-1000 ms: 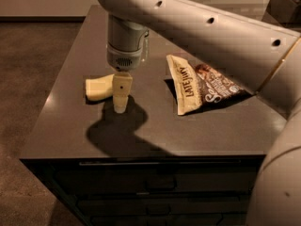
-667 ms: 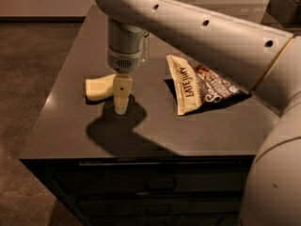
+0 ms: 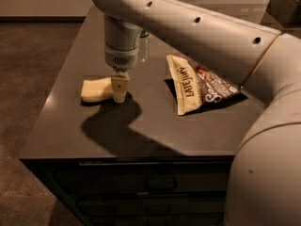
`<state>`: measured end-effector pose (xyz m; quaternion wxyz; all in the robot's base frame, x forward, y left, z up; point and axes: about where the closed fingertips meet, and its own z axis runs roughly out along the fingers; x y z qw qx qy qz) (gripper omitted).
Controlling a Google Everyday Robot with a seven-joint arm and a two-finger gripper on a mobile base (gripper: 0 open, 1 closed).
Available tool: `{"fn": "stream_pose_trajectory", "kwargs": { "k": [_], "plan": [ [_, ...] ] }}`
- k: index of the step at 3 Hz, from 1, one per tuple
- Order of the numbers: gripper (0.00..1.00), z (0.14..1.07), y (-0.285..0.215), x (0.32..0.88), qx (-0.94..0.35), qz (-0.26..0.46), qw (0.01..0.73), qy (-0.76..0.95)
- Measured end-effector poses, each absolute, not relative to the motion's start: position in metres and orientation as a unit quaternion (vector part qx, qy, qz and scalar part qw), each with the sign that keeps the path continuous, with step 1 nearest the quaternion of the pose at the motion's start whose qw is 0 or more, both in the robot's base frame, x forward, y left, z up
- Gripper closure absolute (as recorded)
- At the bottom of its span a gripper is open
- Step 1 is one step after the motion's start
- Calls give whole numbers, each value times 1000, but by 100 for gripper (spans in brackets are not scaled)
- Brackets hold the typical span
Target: Move sponge near green can
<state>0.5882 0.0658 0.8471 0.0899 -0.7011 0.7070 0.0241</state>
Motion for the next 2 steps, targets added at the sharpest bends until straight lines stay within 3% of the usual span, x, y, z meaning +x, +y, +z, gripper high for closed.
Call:
{"fn": "stream_pose_trajectory", "kwargs": {
  "k": [2],
  "plan": [
    [88,875,72,603,-672,28,93,734]
  ]
}}
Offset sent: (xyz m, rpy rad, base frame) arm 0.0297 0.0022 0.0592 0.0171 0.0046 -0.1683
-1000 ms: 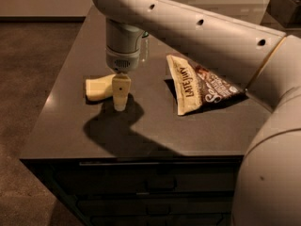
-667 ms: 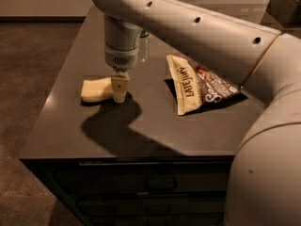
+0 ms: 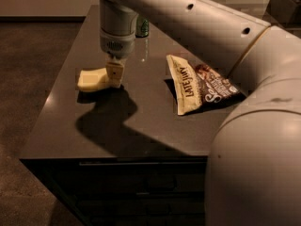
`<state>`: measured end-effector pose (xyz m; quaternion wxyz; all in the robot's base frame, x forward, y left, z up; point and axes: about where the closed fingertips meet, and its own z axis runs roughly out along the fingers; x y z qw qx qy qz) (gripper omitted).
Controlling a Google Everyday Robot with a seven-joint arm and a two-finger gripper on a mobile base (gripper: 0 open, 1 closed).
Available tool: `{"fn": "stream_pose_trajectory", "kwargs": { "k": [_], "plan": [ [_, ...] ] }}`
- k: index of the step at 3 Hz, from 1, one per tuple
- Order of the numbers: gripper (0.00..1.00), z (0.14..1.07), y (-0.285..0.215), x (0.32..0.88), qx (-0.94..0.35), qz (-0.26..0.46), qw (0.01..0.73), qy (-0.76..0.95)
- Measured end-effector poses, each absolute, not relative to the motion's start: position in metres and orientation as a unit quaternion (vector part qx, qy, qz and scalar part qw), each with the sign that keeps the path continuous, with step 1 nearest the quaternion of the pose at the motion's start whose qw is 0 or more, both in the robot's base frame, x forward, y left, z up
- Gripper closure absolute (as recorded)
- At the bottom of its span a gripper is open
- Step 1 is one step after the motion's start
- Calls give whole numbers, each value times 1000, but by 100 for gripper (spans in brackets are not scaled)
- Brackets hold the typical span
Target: Move sponge near green can
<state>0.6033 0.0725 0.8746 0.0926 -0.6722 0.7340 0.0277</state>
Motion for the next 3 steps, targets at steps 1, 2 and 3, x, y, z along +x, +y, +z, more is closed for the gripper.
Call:
{"fn": "stream_pose_trajectory", "kwargs": {
  "k": [1,2,3],
  "plan": [
    [100,896,57,619,-637,25,109,763],
    [100,900,57,624,-631,25,117,766],
    [100,901,52,621,-617,20,122,777]
  ]
}}
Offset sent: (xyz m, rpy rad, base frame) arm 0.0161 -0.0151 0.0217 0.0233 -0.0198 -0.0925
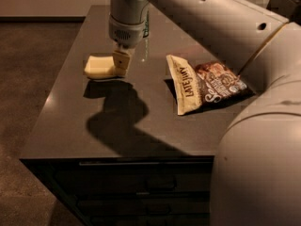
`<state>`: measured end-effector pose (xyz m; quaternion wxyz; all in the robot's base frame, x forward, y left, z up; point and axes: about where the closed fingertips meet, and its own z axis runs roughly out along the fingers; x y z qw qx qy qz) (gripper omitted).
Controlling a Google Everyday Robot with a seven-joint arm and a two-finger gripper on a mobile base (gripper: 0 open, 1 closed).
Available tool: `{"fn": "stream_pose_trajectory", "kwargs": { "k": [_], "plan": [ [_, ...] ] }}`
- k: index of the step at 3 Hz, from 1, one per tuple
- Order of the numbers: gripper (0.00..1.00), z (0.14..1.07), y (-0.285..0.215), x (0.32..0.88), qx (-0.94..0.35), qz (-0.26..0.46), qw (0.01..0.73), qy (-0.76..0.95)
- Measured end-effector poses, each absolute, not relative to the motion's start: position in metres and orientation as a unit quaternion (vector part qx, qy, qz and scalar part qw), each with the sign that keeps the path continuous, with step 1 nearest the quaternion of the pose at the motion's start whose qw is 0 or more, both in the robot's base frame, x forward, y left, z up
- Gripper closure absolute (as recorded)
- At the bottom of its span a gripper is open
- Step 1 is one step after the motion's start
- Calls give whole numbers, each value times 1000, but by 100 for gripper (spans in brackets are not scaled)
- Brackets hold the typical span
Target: Move sponge near green can
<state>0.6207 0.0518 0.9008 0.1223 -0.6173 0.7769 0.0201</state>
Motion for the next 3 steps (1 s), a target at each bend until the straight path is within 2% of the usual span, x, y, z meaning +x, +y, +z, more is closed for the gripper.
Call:
{"fn": "stream_pose_trajectory", "kwargs": {
  "k": [2,3],
  "plan": [
    [100,922,10,658,-534,-17,148,832],
    [100,924,2,702,-518,-21,145,842]
  ]
}}
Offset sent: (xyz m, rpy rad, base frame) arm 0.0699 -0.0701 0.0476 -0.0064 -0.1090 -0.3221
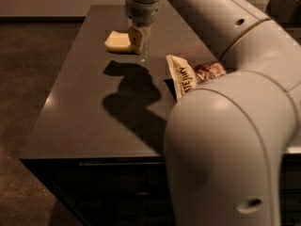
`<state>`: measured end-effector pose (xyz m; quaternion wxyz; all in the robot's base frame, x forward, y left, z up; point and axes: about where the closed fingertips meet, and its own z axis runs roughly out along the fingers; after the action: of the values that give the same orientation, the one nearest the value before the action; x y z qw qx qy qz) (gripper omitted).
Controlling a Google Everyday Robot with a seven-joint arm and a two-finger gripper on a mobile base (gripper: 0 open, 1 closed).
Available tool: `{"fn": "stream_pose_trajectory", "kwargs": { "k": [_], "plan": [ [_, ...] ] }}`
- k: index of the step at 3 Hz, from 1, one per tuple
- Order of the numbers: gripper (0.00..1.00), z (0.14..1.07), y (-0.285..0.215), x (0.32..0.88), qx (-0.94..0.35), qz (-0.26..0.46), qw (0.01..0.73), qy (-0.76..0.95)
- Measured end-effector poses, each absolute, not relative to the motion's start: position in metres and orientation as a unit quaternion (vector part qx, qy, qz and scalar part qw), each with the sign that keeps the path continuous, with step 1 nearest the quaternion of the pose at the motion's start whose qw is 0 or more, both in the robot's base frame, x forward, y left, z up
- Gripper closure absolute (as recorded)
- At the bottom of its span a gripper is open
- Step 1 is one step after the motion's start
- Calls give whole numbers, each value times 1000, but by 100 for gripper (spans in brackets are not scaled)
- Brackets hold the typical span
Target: Move sponge near green can
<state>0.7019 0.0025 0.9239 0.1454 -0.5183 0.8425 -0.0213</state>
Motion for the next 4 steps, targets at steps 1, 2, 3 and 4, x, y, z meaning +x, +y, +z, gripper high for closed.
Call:
{"fn": "stream_pose_trajectory", "kwargs": {
  "k": [1,2,3,4],
  "plan": [
    [100,924,0,733,-507,-23,151,848],
    [100,924,-12,756,-480,-30,161,862],
    [100,915,-22,772,-454,-36,165,875],
    [100,904,-29,782,-434,-43,160,885]
  ]
}}
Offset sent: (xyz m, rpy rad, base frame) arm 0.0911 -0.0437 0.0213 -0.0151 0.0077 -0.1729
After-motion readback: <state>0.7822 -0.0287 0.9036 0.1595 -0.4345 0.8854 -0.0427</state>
